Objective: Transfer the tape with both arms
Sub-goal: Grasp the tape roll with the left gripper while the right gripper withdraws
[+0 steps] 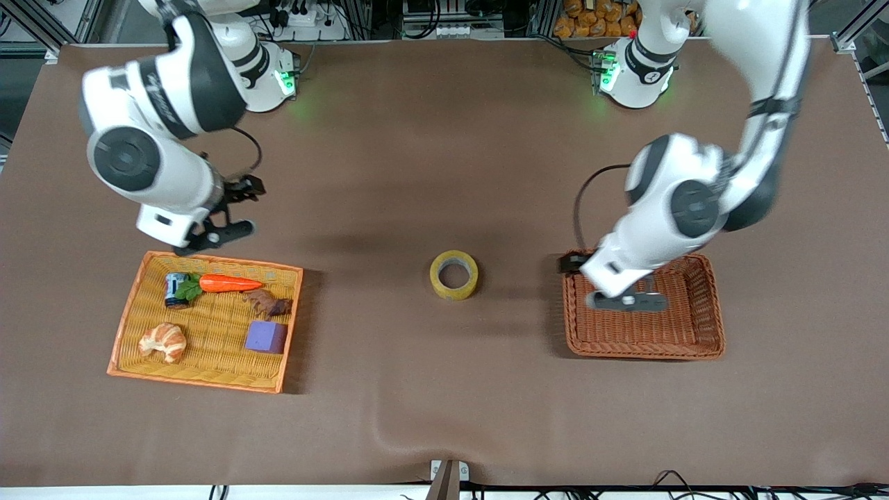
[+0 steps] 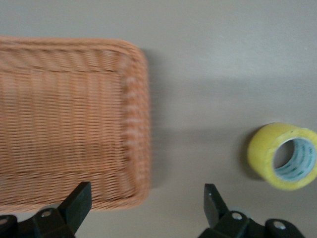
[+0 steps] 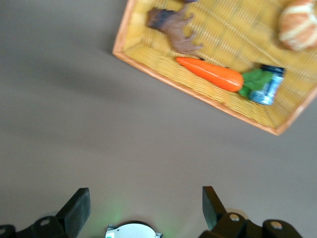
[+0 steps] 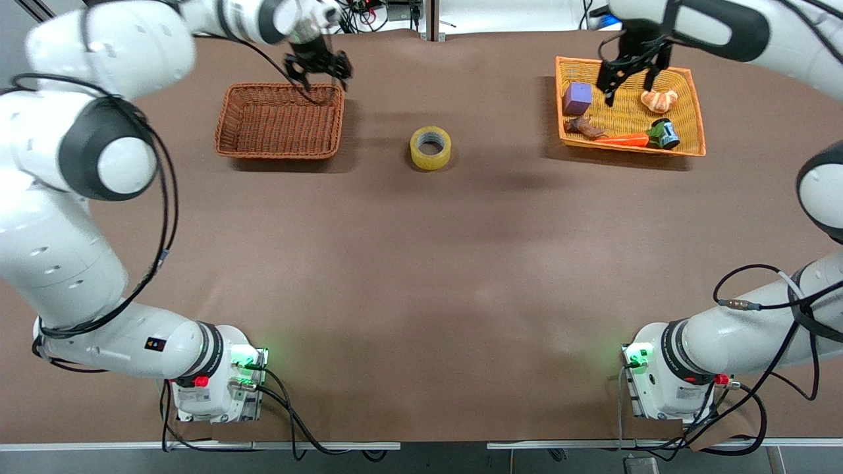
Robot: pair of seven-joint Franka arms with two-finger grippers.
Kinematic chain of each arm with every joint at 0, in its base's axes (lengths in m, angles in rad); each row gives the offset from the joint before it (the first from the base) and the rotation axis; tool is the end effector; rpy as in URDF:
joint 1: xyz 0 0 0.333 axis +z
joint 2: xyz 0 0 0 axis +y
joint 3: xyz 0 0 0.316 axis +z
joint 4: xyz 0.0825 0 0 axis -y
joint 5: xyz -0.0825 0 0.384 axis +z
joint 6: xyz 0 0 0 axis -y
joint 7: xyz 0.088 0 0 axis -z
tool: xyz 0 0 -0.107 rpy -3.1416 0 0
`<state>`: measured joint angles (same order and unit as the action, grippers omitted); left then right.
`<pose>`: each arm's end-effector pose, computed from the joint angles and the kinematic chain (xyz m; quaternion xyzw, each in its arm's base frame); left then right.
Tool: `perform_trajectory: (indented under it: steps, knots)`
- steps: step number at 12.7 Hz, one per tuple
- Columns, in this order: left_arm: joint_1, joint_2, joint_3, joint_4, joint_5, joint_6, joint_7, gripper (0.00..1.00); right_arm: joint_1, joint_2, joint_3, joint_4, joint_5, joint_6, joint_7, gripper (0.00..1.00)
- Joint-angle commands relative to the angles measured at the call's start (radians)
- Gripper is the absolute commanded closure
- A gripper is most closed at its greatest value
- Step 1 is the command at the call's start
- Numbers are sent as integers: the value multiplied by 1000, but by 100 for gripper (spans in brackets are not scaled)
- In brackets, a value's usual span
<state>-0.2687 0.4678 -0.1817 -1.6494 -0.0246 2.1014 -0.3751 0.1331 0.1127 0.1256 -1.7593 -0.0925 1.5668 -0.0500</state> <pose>0.6116 -0.2816 0.3450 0.9984 -0.0220 -0.0246 0.0453 0.5450 0.1314 0.4749 0.9748 0.1593 -0.1465 0.0543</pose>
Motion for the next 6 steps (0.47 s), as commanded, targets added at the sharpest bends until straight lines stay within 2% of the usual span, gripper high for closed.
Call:
perform_trajectory:
  steps: [1,4,6]
  knots:
    - [-111,84,13,72,60,16,-79,0,-108,-53,16,30,25,2,-8,0]
    - [-223,204,17,155,75,17,-227,0,-184,-44,16,150,25,18,1,0]
    - [-274,274,27,245,72,32,-292,0,-188,-53,8,208,24,9,2,0]
